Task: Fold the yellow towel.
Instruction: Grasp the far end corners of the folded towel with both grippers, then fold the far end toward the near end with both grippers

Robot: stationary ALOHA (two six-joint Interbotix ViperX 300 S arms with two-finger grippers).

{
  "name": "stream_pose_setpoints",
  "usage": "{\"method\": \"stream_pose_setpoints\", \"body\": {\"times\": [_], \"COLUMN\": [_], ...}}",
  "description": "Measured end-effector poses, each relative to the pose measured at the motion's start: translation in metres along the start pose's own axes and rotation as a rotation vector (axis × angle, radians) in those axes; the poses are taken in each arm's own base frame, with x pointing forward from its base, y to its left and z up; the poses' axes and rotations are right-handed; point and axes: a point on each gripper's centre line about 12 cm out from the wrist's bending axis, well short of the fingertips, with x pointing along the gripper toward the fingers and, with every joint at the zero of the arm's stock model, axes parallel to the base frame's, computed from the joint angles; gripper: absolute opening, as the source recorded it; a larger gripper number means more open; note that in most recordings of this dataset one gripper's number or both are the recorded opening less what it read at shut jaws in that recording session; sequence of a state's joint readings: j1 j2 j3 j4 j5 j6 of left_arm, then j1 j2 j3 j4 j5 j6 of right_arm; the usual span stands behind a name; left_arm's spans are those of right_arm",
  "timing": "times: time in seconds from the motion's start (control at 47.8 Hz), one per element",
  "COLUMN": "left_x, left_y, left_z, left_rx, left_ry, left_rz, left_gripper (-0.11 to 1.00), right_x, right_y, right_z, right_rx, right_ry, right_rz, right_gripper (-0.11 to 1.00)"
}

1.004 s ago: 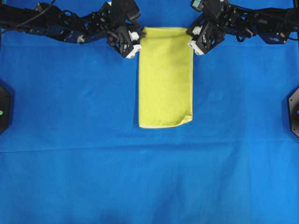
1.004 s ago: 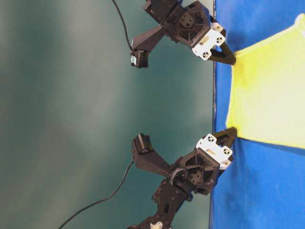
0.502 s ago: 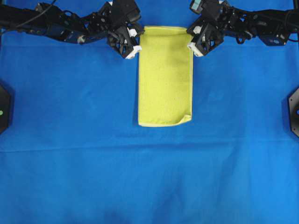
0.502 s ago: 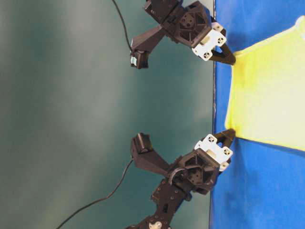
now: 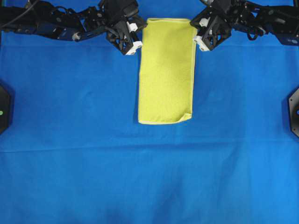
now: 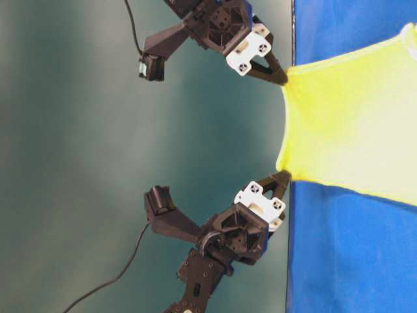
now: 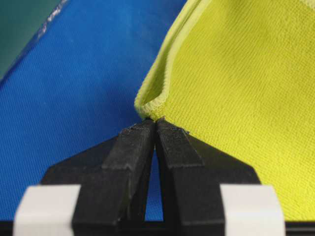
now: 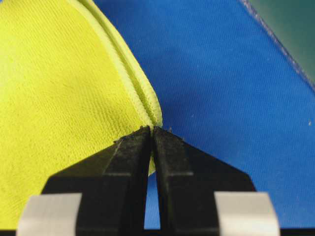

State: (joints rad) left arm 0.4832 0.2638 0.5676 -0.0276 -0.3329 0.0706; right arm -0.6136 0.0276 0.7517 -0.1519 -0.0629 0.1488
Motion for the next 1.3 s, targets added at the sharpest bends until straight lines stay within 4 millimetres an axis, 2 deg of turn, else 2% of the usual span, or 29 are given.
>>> {"method": "stream_pose_setpoints", "body": {"times": [0.188,0.502,0.669,0.857,1.087,1.296], "left_x": [-0.012,-0.054,-0.069,-0.079,-0.094,-0.09], "left_y": [-0.019,-0.079,-0.112,-0.143,-0.18,-0.187], "left_z": [-0.001,-0.009,-0.019,-0.03,-0.04,-0.052], "left_rx": [0.023,0.096,0.139,0.195,0.247,0.256], "left_ry": [0.001,0.002,0.018,0.067,0.088,0.119], "left_rz": [-0.039,-0.176,-0.255,-0.33,-0.42,-0.431], "left_gripper": [0.02,0.02,0.02,0.02,0.02,0.02], "right_x": [-0.009,-0.053,-0.066,-0.072,-0.069,-0.063], "right_y": [0.016,0.08,0.106,0.127,0.15,0.164], "right_z": [-0.004,-0.011,-0.022,-0.036,-0.056,-0.069], "right_rx": [-0.015,-0.125,-0.141,-0.156,-0.16,-0.164], "right_ry": [0.0,-0.041,-0.033,-0.004,0.062,0.108], "right_rz": [0.033,0.182,0.251,0.307,0.354,0.376], "right_gripper": [0.03,0.03,0.03,0.03,0.03,0.03]}}
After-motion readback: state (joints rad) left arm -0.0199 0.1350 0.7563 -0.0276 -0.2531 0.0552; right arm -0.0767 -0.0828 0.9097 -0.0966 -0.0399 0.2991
